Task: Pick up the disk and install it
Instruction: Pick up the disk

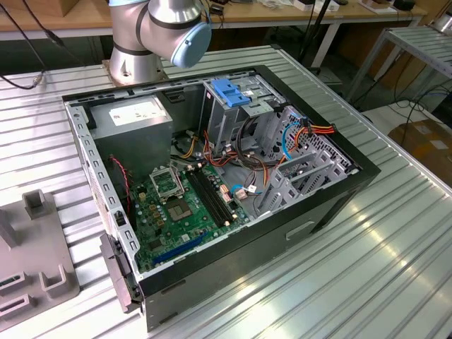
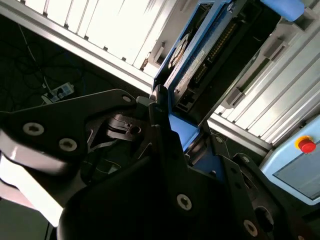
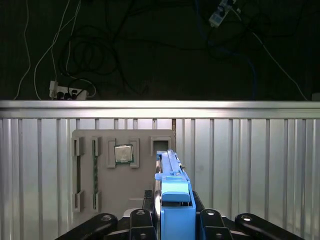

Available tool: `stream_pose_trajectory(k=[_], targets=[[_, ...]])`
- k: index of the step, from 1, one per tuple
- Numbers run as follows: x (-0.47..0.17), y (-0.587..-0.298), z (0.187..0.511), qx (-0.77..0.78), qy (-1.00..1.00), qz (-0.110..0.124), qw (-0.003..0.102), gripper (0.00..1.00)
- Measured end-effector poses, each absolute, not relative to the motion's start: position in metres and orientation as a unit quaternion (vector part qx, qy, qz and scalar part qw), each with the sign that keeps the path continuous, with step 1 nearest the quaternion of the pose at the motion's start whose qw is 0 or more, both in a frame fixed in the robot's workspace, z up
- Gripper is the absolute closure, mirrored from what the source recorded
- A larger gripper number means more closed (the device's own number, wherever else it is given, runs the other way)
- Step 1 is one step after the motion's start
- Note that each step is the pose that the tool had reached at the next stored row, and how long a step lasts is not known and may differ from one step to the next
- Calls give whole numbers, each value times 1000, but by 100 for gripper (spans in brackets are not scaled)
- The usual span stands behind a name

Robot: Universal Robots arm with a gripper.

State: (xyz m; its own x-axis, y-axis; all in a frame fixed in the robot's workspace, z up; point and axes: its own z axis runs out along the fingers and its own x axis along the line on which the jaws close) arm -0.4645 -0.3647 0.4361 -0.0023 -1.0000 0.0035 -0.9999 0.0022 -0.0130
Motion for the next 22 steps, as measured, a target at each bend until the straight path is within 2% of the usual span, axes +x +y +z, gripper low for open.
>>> stream_pose_trajectory(k=[22], targets=[[-464,-365,488,-706,708,-6,3,63]])
